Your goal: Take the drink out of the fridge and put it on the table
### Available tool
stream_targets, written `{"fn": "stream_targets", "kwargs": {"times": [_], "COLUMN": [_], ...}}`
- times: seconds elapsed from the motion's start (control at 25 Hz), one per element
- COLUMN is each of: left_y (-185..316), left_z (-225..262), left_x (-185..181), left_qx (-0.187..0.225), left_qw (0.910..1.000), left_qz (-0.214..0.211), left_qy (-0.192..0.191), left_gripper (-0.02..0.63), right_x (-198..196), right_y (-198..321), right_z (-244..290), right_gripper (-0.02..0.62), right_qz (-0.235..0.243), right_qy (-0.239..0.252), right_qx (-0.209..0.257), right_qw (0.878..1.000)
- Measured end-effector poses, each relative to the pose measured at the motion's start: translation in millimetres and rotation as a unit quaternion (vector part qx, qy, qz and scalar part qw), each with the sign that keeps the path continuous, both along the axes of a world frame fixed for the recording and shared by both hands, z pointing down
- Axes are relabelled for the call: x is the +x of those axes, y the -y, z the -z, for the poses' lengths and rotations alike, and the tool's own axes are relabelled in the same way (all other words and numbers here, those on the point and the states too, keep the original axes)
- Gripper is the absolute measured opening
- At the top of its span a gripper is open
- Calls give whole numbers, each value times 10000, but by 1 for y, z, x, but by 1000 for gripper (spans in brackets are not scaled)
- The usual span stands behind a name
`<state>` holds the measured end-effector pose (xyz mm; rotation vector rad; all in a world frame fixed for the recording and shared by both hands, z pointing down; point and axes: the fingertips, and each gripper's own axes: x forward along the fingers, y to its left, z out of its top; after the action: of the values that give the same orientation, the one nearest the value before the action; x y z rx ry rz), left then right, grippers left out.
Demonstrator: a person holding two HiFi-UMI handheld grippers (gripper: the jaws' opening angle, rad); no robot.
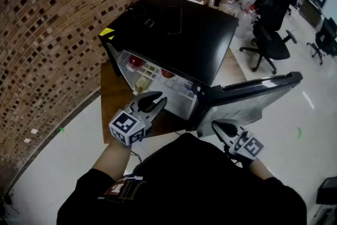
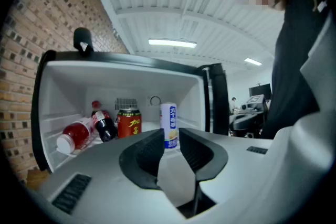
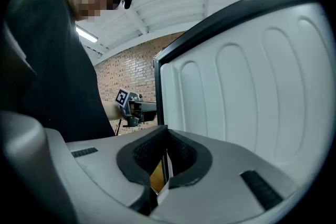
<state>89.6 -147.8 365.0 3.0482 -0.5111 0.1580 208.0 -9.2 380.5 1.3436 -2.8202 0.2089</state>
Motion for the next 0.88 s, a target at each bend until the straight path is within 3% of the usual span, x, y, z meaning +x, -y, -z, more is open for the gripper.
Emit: {"fn": "stream_targets", "kwargs": {"times": [0.24,0.4,0.6,0.88], "left_y": [69,104,120,145], "left_z": [-21,-22,-21,-22], "left_x": [14,31,64,78], "left_qx": [-333,-357,-264,-59], "left_qw": [9935,9892,9898,9855], "left_qz": [1077,1402,1357,1623], "left_qy": [144,246,341,484], "left_gripper": [320,403,423,402], "right_x": [7,16,27,37], "right_y": [-8,-10,-13,-18], "right_z": [-1,-4,-5,-5], "right_gripper": [-12,-12,-12,-12], "right_qz": [-132,-256,-384,-519], "right_qy": [11,10,-29,-37], "right_qx": [-56,-131,-145,-184], "right_qw": [9999,9996,9992,9985]}}
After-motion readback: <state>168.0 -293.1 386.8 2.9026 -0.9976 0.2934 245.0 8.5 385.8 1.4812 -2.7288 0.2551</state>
